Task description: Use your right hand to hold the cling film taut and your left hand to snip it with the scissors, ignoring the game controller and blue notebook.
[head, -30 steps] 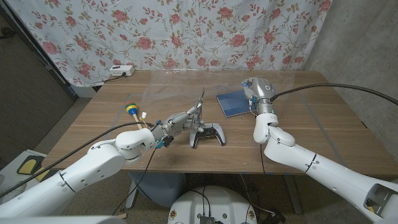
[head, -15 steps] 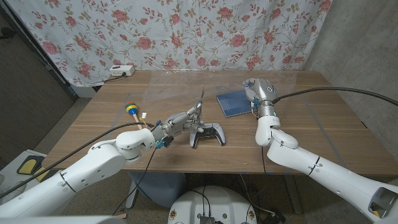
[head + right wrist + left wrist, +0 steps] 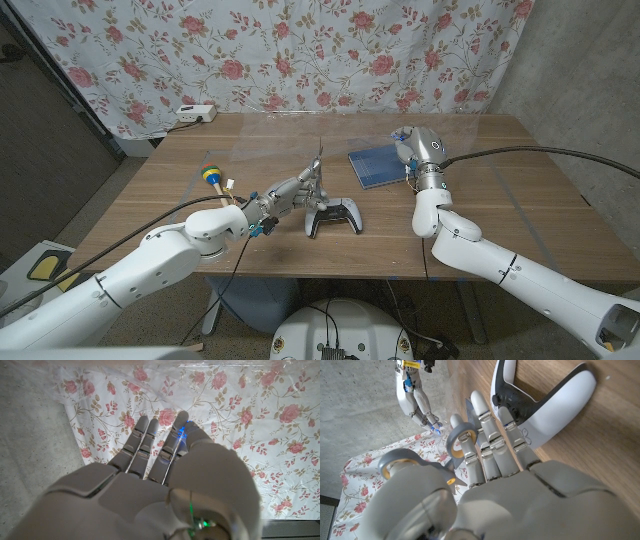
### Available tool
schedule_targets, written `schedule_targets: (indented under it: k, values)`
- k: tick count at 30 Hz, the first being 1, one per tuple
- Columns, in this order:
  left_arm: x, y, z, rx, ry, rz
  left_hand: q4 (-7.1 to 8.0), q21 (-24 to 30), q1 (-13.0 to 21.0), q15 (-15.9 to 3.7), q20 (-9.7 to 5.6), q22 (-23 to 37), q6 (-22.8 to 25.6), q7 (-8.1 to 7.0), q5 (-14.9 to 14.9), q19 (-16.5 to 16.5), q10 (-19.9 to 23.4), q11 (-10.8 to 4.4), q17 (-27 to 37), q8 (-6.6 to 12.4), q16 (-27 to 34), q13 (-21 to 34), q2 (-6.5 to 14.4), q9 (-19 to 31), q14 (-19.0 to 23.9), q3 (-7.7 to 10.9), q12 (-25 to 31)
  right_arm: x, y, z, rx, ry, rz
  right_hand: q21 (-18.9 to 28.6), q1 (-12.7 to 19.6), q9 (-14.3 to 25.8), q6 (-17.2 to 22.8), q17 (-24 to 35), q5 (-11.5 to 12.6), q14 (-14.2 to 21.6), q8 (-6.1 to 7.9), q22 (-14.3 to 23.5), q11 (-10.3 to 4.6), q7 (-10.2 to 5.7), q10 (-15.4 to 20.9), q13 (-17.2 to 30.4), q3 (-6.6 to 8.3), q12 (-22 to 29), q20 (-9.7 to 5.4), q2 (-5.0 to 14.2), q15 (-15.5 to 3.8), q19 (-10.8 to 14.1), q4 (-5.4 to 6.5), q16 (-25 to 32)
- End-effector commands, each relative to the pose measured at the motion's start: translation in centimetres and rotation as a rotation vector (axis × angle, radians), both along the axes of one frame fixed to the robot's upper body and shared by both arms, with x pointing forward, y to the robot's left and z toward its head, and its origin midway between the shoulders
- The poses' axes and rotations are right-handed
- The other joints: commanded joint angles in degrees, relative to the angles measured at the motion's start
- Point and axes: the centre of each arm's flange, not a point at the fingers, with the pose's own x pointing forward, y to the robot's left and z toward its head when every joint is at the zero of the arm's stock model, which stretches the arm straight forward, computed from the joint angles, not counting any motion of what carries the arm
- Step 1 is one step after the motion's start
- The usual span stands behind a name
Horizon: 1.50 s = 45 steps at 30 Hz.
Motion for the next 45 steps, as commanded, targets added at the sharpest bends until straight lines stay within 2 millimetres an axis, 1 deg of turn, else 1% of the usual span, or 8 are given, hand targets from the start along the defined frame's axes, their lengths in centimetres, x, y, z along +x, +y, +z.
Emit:
schedule_targets:
  k: [1, 8, 19, 25, 38, 41, 43, 45]
  values:
    - [0.0, 0.0, 0.3, 0.0, -0.008, -0.009, 0.26, 0.0, -1.0, 0.36, 0.4, 0.0, 0.2, 0.48, 0.5, 0.1, 3.8, -3.13, 0.3, -0.48, 0.1, 0.2, -0.4, 0.1, 0.3, -0.78, 0.4, -0.1, -0.2, -0.2, 0.001, -0.015, 0.003, 0.5, 0.0, 0.1, 0.5, 0.2, -0.2, 0.3, -0.08, 0.1, -0.04, -0.46, 0.2, 0.1, -0.47, 0.2, -1.61, 0.37, -10.88, -0.4, -0.03, -0.3]
    - [-0.1, 0.0, 0.4, -0.004, -0.005, -0.014, 0.64, 0.0, -1.3, 0.34, 0.45, 0.0, 0.3, 0.39, 0.9, 0.2, 3.8, -3.31, 0.5, -0.5, 0.2, 0.2, 0.1, 0.2, 0.4, -0.98, 0.3, -0.2, -0.4, -0.4, 0.005, -0.025, 0.013, 0.6, 0.0, 0.1, 0.6, 0.3, -0.3, 0.4, -0.08, 0.1, -0.04, -0.53, 0.0, 0.0, -0.52, 0.1, -1.71, 0.39, -10.91, -0.5, -0.03, -0.3]
    - [0.0, -0.1, 0.6, -0.021, 0.005, -0.027, 0.68, 0.1, -0.7, 0.32, 0.4, 0.0, 0.3, 0.25, 1.3, 0.3, 4.1, -3.19, 0.6, -0.48, 0.3, 0.2, 0.8, 0.4, 0.5, -0.85, 0.4, -0.2, -0.4, -0.7, -0.001, -0.026, 0.008, 1.3, 0.3, 0.2, 1.1, 0.4, -0.8, 0.7, -0.05, 0.0, -0.03, -0.69, 0.4, -0.4, -0.66, 0.1, -1.53, 0.31, -10.89, -0.4, -0.09, -0.5]
    - [0.2, 0.0, 0.4, -0.025, 0.014, -0.02, 0.63, 0.1, -0.3, 0.2, 0.34, 0.0, 0.3, 0.48, 1.5, 0.3, 4.2, -3.26, 0.7, -0.58, 0.4, 0.2, 1.2, 0.3, 0.5, -0.8, 0.4, -0.3, -0.4, -0.8, -0.003, -0.027, 0.014, 1.5, 0.4, 0.2, 1.2, 0.4, -1.0, 0.8, -0.04, 0.0, -0.02, -0.51, 0.6, -0.5, -0.71, 0.0, -1.43, 0.3, -10.92, -0.3, -0.07, -0.5]
    - [0.8, 0.1, 0.5, -0.033, 0.029, -0.033, 0.7, 0.1, 0.2, 0.25, 0.23, 0.0, 0.5, 0.15, 1.7, 0.4, 4.2, -3.39, 0.9, -0.56, 0.5, 0.4, 1.7, 0.5, 0.7, -0.85, 0.4, -0.5, -0.2, -0.8, -0.002, -0.047, 0.013, 1.8, 0.5, 0.2, 1.0, 0.5, -1.3, 0.8, -0.26, -0.1, -0.04, -0.89, 0.2, -0.6, -0.85, -0.1, -1.87, 0.35, -10.91, -0.9, 0.0, -0.7]
    - [0.9, 0.1, 0.5, -0.03, 0.03, -0.035, 0.71, 0.2, 0.3, 0.22, 0.27, 0.0, 0.6, 0.31, 1.8, 0.5, 4.2, -3.13, 0.9, -0.55, 0.5, 0.4, 1.9, 0.5, 0.7, -0.84, 0.4, -0.5, -0.3, -0.8, -0.002, -0.047, 0.013, 2.1, 0.4, 0.2, 1.2, 0.6, -1.4, 0.8, -0.21, -0.1, -0.06, -0.77, 0.3, -0.4, -0.9, -0.1, -1.73, 0.37, -10.9, -0.7, 0.06, -0.7]
    - [0.9, 0.1, 0.5, -0.031, 0.033, -0.036, 0.71, 0.2, 0.5, 0.22, 0.22, 0.0, 0.6, 0.2, 1.8, 0.5, 4.3, -3.55, 0.9, -0.58, 0.5, 0.2, 2.2, 0.5, 0.7, -0.74, 0.4, -0.5, -0.3, -0.8, 0.001, -0.048, 0.016, 2.2, 0.4, 0.2, 1.2, 0.6, -1.4, 0.8, -0.24, -0.1, -0.07, -0.71, 0.3, -0.5, -0.91, -0.1, -1.75, 0.39, -10.89, -0.8, 0.08, -0.8]
    - [0.9, 0.1, 0.5, -0.028, 0.033, -0.037, 0.67, 0.2, 0.8, 0.13, 0.22, 0.0, 0.6, 0.21, 1.9, 0.5, 4.2, -3.44, 1.0, -0.61, 0.6, 0.4, 2.6, 0.5, 0.8, -0.58, 0.4, -0.5, -0.3, -0.8, -0.002, -0.048, 0.016, 2.1, 0.4, 0.2, 1.1, 0.6, -1.4, 0.8, -0.29, -0.1, -0.06, -0.81, 0.2, -0.5, -0.92, -0.1, -1.91, 0.41, -10.9, -1.0, 0.09, -0.8]
